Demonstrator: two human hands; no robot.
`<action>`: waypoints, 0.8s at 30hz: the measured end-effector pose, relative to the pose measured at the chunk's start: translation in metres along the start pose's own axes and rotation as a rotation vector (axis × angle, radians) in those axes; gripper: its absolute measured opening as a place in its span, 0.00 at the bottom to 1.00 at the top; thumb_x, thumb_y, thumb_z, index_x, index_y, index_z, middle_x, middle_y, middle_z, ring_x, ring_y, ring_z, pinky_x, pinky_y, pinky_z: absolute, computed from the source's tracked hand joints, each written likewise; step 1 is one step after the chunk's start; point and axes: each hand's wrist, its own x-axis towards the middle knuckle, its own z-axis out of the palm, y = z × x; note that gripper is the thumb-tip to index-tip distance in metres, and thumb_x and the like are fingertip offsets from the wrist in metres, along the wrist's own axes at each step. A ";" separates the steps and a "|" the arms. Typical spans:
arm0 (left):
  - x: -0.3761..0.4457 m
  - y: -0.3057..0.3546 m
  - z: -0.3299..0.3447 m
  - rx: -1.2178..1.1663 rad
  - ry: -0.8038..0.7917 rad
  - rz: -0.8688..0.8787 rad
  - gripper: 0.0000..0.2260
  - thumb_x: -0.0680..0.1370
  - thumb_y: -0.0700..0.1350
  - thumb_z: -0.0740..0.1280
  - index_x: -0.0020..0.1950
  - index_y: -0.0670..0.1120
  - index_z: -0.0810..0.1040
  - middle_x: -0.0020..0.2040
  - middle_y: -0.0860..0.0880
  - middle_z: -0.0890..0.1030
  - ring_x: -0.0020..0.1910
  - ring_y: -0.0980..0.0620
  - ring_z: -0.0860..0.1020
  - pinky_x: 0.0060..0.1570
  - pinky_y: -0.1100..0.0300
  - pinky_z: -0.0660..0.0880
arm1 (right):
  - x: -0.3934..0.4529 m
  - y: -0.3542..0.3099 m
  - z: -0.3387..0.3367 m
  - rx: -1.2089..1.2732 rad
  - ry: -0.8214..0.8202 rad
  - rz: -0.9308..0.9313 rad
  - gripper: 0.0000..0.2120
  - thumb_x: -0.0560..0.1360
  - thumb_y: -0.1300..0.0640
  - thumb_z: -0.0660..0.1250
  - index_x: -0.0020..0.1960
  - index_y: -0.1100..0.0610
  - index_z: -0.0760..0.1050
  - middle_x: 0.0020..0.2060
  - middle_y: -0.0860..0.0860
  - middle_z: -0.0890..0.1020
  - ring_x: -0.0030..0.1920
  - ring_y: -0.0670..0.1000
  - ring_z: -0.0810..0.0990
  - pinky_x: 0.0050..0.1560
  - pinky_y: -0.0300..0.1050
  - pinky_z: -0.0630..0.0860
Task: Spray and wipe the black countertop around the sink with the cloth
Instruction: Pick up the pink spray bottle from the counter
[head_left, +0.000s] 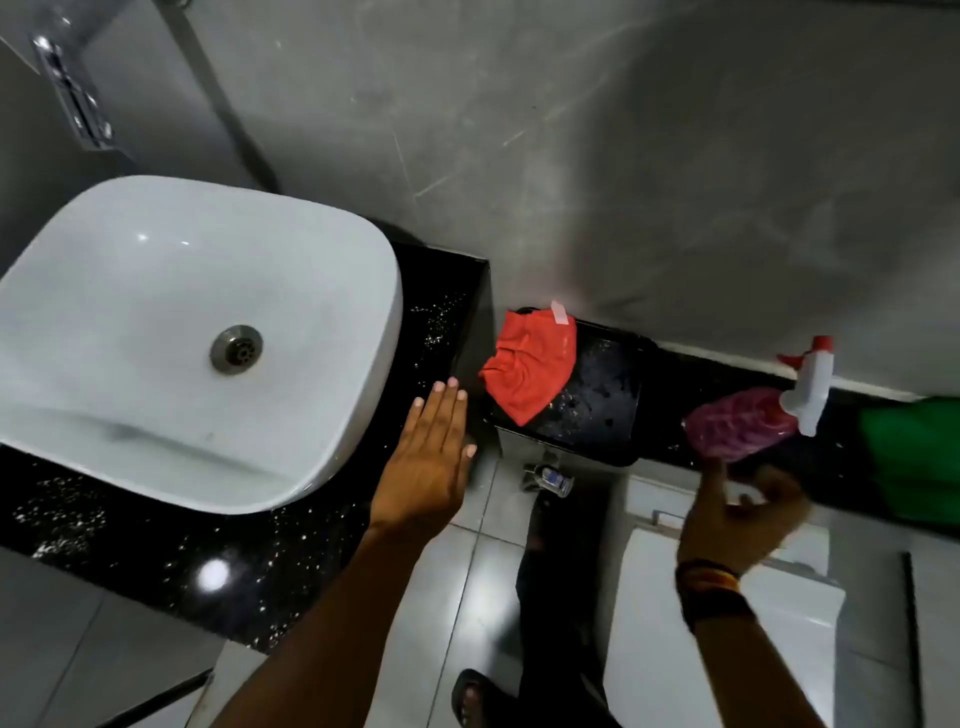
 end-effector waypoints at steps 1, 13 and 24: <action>0.000 -0.001 0.001 0.020 0.009 -0.005 0.28 0.87 0.50 0.49 0.85 0.37 0.55 0.86 0.39 0.55 0.86 0.42 0.52 0.85 0.44 0.51 | 0.017 0.001 -0.001 0.048 0.030 0.002 0.25 0.71 0.58 0.78 0.61 0.51 0.68 0.58 0.61 0.73 0.57 0.62 0.76 0.60 0.61 0.77; -0.002 -0.003 0.004 -0.021 0.025 0.003 0.29 0.88 0.51 0.49 0.85 0.37 0.52 0.87 0.40 0.51 0.87 0.43 0.48 0.85 0.44 0.51 | 0.107 -0.062 0.038 0.080 -0.415 -0.077 0.23 0.76 0.56 0.70 0.71 0.45 0.75 0.62 0.49 0.83 0.63 0.49 0.81 0.68 0.51 0.76; -0.002 -0.004 0.007 -0.027 0.033 -0.013 0.29 0.87 0.52 0.47 0.85 0.38 0.51 0.87 0.40 0.50 0.87 0.43 0.48 0.84 0.42 0.55 | 0.004 -0.062 0.011 -0.036 -0.884 0.267 0.18 0.77 0.32 0.61 0.52 0.42 0.83 0.42 0.57 0.86 0.44 0.55 0.86 0.54 0.65 0.82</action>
